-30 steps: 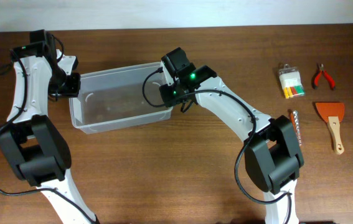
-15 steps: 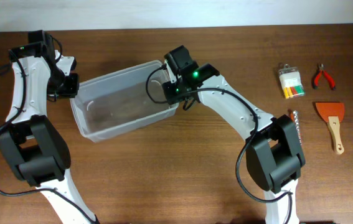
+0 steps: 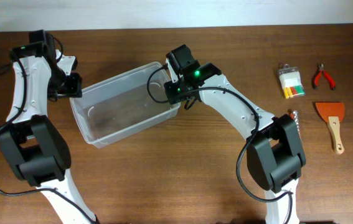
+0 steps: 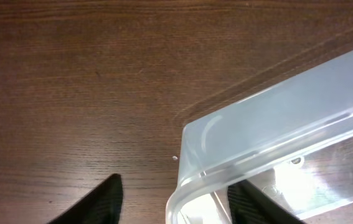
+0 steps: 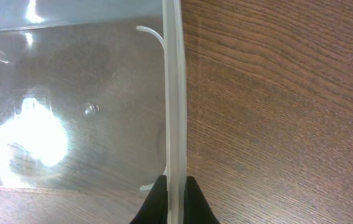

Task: Pack container
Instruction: 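Slide the container rightward toward the table center with both grippers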

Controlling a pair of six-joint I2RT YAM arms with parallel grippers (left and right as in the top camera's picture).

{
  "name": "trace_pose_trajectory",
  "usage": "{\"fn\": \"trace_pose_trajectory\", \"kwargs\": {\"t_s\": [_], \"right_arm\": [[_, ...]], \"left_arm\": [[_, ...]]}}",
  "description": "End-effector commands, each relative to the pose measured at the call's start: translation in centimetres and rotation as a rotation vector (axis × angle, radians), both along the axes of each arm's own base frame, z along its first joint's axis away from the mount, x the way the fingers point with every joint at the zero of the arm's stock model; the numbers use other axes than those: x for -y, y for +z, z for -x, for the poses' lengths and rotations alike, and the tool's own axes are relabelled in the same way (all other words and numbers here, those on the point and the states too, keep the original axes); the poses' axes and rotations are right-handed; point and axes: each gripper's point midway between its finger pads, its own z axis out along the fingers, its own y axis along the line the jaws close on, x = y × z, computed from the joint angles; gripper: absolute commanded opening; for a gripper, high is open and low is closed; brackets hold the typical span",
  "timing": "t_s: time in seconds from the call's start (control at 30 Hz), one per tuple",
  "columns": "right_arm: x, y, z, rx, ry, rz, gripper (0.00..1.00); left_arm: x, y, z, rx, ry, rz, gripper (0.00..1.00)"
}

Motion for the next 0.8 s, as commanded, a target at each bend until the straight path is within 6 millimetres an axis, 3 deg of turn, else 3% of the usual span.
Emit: {"fn": "trace_pose_trajectory", "kwargs": {"t_s": [0.0,0.13,0.4,0.77], "right_arm": [[-0.2,0.6,-0.7,0.013,0.012,-0.019,0.04],[-0.5,1.7,-1.2,0.032,0.012,-0.029,0.04],[-0.4,2.8,-1.8,0.051,0.004,-0.032,0.04],[3.0,2.4,-3.0,0.027,-0.095,-0.011,0.04]], "left_arm": [[0.2,-0.3,-0.1,0.000,-0.004,0.015,0.66],[0.8,-0.2,-0.5,0.019,-0.010,0.053,0.76],[1.4,-0.1,-0.9,0.037,-0.015,0.083,0.77],[1.4,-0.1,-1.0,0.042,0.007,0.089,0.87]]}}
